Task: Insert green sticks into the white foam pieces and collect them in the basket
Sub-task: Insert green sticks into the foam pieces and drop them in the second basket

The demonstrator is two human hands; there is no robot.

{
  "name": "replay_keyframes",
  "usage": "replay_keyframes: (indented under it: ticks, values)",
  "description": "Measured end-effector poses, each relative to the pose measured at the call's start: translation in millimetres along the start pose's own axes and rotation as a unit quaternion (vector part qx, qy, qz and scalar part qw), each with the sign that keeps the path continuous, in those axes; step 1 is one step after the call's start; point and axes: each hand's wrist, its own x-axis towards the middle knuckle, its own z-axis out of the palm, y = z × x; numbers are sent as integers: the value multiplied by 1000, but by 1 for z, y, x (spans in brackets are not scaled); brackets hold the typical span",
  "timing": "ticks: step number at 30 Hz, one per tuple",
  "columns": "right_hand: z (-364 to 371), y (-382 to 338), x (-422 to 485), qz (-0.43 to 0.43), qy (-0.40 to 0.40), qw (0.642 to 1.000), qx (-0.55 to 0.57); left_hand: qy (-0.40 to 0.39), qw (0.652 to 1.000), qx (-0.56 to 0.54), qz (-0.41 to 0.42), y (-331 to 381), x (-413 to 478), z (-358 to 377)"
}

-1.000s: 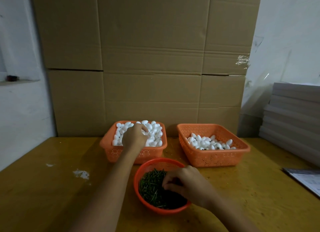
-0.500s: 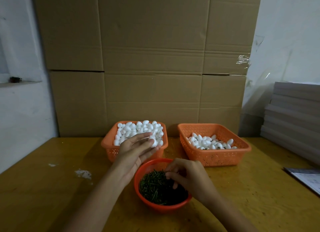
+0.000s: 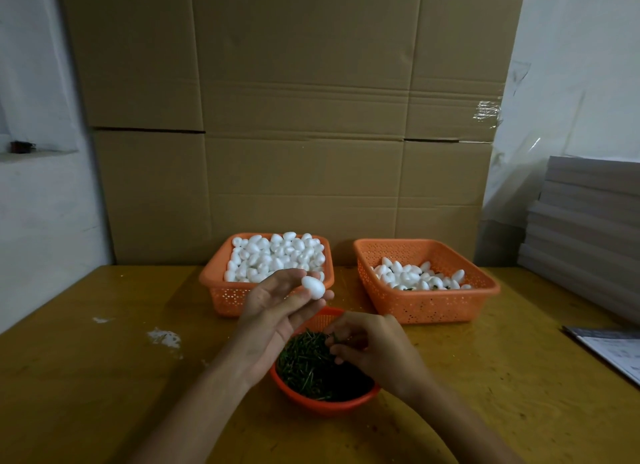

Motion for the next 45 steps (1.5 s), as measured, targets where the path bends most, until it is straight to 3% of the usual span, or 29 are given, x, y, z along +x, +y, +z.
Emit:
replay_keyframes:
  ticks: [11, 45]
  values:
    - [1, 0, 0, -6, 5, 1000, -9, -39, 999, 4, 3, -3, -3, 8]
    - [1, 1, 1, -11, 7, 999, -42, -17, 996, 89, -1, -5, -4, 1]
